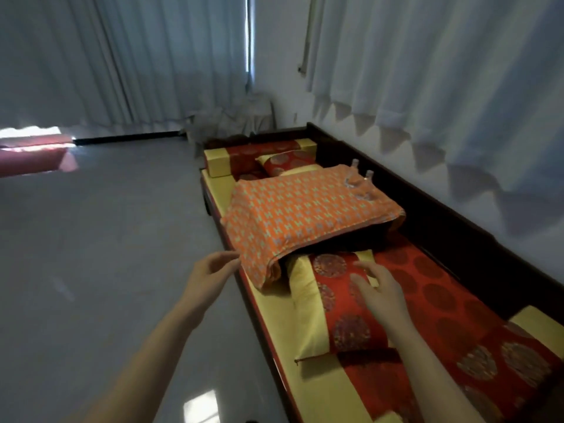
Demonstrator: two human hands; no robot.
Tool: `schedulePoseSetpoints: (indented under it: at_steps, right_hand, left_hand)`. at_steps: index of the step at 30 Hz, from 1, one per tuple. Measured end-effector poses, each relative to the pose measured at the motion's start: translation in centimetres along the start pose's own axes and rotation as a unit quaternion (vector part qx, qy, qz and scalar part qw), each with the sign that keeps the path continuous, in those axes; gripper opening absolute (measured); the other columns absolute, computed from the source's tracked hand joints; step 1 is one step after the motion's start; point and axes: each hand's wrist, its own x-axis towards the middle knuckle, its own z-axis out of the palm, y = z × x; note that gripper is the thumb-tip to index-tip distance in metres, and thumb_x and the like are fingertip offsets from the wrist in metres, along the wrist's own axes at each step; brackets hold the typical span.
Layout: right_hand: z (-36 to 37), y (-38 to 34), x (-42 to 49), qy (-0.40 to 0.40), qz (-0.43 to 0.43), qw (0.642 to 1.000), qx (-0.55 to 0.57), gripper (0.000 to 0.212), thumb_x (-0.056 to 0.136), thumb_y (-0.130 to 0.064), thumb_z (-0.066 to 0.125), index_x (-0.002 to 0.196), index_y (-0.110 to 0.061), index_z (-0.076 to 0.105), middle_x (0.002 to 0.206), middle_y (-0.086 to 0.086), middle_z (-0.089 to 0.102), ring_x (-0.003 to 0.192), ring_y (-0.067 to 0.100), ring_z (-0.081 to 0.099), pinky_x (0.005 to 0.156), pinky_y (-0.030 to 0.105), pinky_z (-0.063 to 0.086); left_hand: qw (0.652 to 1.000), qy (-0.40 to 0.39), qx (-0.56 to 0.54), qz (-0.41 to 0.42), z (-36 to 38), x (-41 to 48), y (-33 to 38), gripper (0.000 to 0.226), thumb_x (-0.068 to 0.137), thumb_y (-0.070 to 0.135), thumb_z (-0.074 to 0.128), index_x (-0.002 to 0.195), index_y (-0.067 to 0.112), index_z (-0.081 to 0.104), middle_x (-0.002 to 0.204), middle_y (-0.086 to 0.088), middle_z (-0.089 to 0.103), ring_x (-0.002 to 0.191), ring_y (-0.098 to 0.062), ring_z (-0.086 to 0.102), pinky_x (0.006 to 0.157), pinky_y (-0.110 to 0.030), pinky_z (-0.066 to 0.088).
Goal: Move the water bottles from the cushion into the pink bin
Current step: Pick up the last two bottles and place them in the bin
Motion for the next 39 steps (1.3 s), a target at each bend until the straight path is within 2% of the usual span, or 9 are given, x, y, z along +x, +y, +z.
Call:
schedulePoseSetpoints:
  at_steps: [3, 4, 8, 15, 20, 24, 28, 34, 39]
  right_hand:
    - [4.7, -0.6, 4.7, 0.000, 0.012, 1.000, 0.022, 0.019, 0.086, -0.024, 0.067, 0.103, -0.032, 0.063, 0.101, -0.009, 0.060, 0.088, 0.003, 0.057, 0.071, 0.005, 0.038]
    - [6.5, -0.8, 6.9, -0.001, 0.017, 0.999, 0.027, 0.019, 0.087, -0.023, 0.067, 0.104, -0.030, 0.064, 0.101, -0.009, 0.060, 0.087, -0.001, 0.056, 0.069, 0.005, 0.039]
    - [12.3, -1.5, 14.2, -0.011, 0.052, 0.998, 0.045, 0.019, 0.090, -0.028, 0.063, 0.109, -0.031, 0.062, 0.106, -0.009, 0.060, 0.096, 0.008, 0.058, 0.070, 0.019, 0.042]
    - [20.0, -4.2, 24.3, -0.022, 0.147, 0.979, 0.137, 0.009, 0.090, -0.034, 0.063, 0.095, -0.041, 0.065, 0.107, -0.015, 0.062, 0.096, -0.002, 0.056, 0.067, 0.019, 0.042]
    - [23.9, -6.7, 31.5, 0.038, 0.159, 0.979, 0.119, 0.014, 0.090, -0.028, 0.063, 0.102, -0.033, 0.064, 0.102, -0.012, 0.063, 0.098, 0.010, 0.058, 0.069, 0.018, 0.041]
    - [26.3, -8.5, 35.4, 0.123, 0.193, 0.967, 0.117, 0.025, 0.091, -0.025, 0.061, 0.116, -0.023, 0.063, 0.110, -0.004, 0.060, 0.098, 0.011, 0.055, 0.079, 0.027, 0.040]
    - [27.8, -10.1, 38.2, 0.175, 0.228, 0.949, 0.130, 0.029, 0.092, -0.021, 0.059, 0.121, -0.018, 0.061, 0.112, -0.001, 0.059, 0.103, 0.016, 0.054, 0.082, 0.031, 0.039]
    - [28.9, -9.1, 42.4, 0.239, 0.277, 0.923, 0.118, 0.028, 0.090, -0.024, 0.063, 0.118, -0.023, 0.063, 0.113, 0.000, 0.061, 0.103, 0.014, 0.054, 0.083, 0.033, 0.043]
    - [28.2, -5.7, 46.9, 0.269, 0.295, 0.910, 0.109, 0.028, 0.088, -0.025, 0.063, 0.116, -0.027, 0.062, 0.117, 0.002, 0.061, 0.101, 0.014, 0.055, 0.075, 0.028, 0.040]
  left_hand:
    - [1.000, 0.006, 0.011, -0.007, -2.7, 5.6, 0.2, 0.013, 0.091, 0.016, 0.061, 0.101, 0.017, 0.068, 0.096, 0.000, 0.070, 0.088, -0.008, 0.063, 0.065, -0.009, 0.044]
    - [1.000, 0.008, 0.013, -0.014, -3.7, 8.0, 0.2, 0.014, 0.091, 0.016, 0.060, 0.103, 0.015, 0.068, 0.098, -0.003, 0.070, 0.088, -0.010, 0.063, 0.067, -0.012, 0.044]
    - [0.999, 0.009, 0.012, -0.038, -6.9, 16.2, 0.3, 0.014, 0.091, 0.014, 0.059, 0.104, 0.013, 0.066, 0.102, -0.009, 0.070, 0.094, -0.019, 0.064, 0.071, -0.020, 0.046]
    - [0.997, 0.007, 0.009, -0.072, -12.3, 28.8, -1.0, 0.018, 0.092, 0.017, 0.058, 0.108, 0.014, 0.065, 0.102, -0.006, 0.071, 0.094, -0.017, 0.065, 0.076, -0.028, 0.046]
    - [0.997, -0.045, 0.020, -0.056, -14.1, 40.4, -0.7, 0.016, 0.090, 0.022, 0.061, 0.104, 0.017, 0.067, 0.100, -0.006, 0.071, 0.094, -0.017, 0.066, 0.071, -0.024, 0.047]
    - [0.991, -0.125, 0.034, -0.030, -14.1, 50.0, 0.6, 0.010, 0.089, 0.027, 0.063, 0.097, 0.026, 0.068, 0.097, -0.003, 0.073, 0.090, -0.014, 0.067, 0.072, -0.027, 0.048]
    - [0.984, -0.172, 0.038, -0.024, -12.9, 56.5, 1.8, 0.014, 0.090, 0.025, 0.061, 0.102, 0.021, 0.067, 0.101, -0.008, 0.072, 0.086, -0.011, 0.066, 0.071, -0.027, 0.046]
    - [0.964, -0.260, 0.034, -0.048, -8.8, 63.6, 1.5, 0.021, 0.091, 0.021, 0.060, 0.110, 0.013, 0.065, 0.100, -0.006, 0.070, 0.082, -0.009, 0.065, 0.069, -0.025, 0.045]
    - [0.951, -0.302, 0.042, -0.038, -4.2, 69.7, 1.4, 0.016, 0.089, 0.021, 0.062, 0.103, 0.017, 0.066, 0.096, -0.004, 0.072, 0.081, -0.009, 0.068, 0.070, -0.029, 0.046]
